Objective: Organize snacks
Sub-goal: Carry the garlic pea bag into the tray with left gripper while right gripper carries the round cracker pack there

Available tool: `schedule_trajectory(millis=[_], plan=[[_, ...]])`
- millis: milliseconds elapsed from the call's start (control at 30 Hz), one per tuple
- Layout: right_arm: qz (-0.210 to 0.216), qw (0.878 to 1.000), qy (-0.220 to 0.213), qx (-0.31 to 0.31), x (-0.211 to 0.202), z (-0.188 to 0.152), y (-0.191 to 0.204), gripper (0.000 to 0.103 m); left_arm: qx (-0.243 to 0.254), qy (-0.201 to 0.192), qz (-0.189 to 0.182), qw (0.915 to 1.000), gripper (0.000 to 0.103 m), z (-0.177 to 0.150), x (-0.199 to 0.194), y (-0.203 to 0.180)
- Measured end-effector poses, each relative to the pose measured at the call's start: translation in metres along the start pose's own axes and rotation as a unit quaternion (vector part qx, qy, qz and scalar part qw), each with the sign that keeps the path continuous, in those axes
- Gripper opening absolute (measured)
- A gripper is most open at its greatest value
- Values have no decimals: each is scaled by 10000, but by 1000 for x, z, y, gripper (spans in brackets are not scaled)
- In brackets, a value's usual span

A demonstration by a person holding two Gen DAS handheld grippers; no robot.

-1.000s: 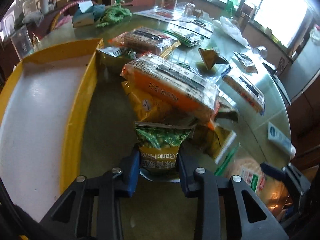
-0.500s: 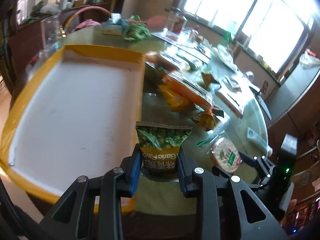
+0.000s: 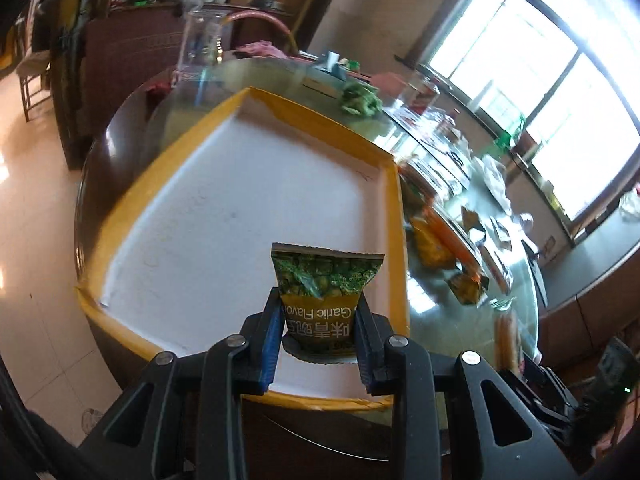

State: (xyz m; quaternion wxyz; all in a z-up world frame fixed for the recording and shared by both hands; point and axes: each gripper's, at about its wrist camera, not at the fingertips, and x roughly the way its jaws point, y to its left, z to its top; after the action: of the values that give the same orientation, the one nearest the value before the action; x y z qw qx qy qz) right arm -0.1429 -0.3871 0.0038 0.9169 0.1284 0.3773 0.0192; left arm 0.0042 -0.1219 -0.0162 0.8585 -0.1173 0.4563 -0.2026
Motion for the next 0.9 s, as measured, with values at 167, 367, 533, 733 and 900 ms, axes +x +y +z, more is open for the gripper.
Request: schedule_trajectory(millis=[167, 367, 533, 733, 900], plan=[[509, 9983, 60, -286, 24, 31, 56, 73, -111, -154, 88, 9998, 32, 12, 6, 26], [551, 9943, 465, -787, 93, 54, 118, 73, 129, -237, 244, 9993, 32, 26, 24, 44], [189, 9911, 888, -977, 140, 56, 142, 73, 588, 45, 492, 9970, 32, 25, 34, 49], [-133, 9877, 1189, -1006, 153, 52, 148, 74, 740, 524, 308, 9954, 32, 27, 52, 56], [-187, 9893, 1195, -810, 147, 50, 148, 75, 880, 577, 246, 9941, 40, 22, 49, 53]])
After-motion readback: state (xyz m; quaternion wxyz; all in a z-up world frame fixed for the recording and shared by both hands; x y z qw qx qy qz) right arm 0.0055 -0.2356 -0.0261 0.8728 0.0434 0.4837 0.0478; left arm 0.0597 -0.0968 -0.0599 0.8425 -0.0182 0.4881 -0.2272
